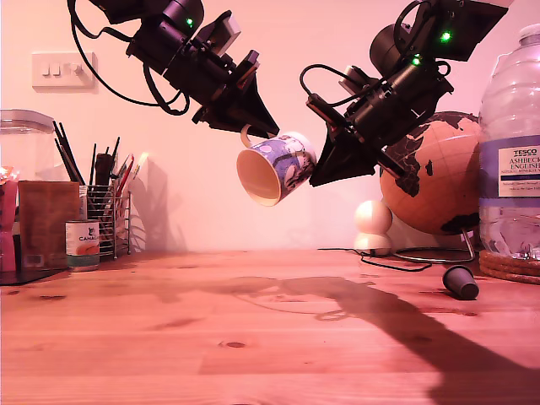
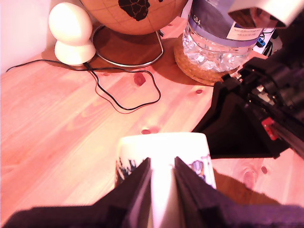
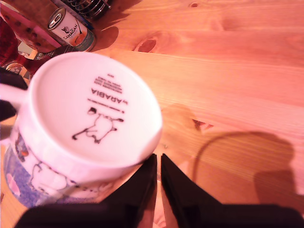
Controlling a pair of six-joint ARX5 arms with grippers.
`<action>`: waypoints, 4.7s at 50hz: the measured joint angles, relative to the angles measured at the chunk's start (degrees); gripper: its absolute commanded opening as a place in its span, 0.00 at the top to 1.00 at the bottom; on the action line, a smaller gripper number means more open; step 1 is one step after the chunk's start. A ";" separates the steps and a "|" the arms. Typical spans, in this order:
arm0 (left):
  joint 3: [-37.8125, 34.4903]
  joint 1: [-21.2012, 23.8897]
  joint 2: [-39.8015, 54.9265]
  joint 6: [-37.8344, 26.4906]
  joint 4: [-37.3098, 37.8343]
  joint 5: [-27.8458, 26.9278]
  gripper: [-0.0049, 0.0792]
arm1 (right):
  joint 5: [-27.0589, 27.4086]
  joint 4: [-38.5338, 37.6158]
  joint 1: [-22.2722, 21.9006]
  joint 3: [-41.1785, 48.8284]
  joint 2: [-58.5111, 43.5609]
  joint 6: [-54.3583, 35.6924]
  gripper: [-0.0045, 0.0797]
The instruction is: Lift the coffee cup and remove the coffee capsule that is hidden under it
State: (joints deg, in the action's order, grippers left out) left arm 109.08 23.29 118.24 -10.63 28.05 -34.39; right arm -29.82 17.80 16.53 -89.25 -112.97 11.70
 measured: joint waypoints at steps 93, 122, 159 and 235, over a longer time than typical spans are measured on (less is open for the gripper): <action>0.00 1.84 9.55 -1.66 -5.20 2.56 0.97 | 0.81 25.81 2.32 -0.44 0.00 -14.60 0.96; 0.00 1.84 12.87 -1.64 -10.36 2.54 0.97 | 0.83 26.40 2.32 -0.46 0.00 -14.60 0.96; 0.00 1.46 13.22 0.28 -17.94 -0.92 0.97 | 5.38 23.58 0.31 -0.46 0.00 -14.73 0.96; 0.00 3.37 7.26 5.90 -16.24 2.34 0.96 | 7.54 18.18 -6.01 -0.52 0.00 -14.56 0.96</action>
State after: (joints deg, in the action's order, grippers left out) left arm 109.08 26.65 125.49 -4.73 11.81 -32.05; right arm -22.28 35.99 10.52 -89.78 -112.97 -2.85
